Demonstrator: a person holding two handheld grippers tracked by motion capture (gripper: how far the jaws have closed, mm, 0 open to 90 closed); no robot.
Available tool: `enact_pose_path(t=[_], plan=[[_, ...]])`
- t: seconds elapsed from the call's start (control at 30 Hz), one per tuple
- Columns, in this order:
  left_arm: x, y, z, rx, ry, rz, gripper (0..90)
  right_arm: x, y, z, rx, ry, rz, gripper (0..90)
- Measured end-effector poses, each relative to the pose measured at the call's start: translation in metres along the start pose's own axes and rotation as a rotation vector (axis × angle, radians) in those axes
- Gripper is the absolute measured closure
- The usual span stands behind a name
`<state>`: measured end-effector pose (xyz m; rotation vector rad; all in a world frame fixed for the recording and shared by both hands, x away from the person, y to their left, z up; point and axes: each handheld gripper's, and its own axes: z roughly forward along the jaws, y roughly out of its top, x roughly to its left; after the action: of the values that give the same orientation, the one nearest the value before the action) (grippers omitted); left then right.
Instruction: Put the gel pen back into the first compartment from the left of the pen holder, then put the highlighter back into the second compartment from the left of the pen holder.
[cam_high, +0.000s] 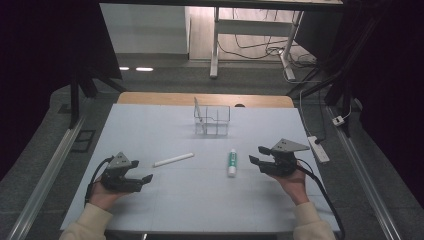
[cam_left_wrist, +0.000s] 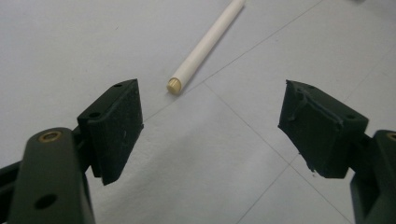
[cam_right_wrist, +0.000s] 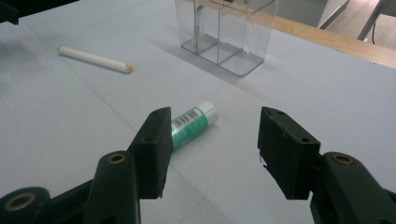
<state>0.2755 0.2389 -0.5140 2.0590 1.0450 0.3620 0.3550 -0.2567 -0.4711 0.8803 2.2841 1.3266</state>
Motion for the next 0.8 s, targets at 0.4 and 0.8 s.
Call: enact_pose_path(t=[0.4,0.8], plan=[[0.001,0.004,-0.002,-0.016,0.009,0.014,21.9,-0.002,-0.014,-0.01,0.02,0.009,-0.049,42.9],[0.002,0.015,-0.004,-0.026,0.026,0.035,22.5,-0.003,-0.017,-0.015,0.012,0.01,-0.046,40.4]])
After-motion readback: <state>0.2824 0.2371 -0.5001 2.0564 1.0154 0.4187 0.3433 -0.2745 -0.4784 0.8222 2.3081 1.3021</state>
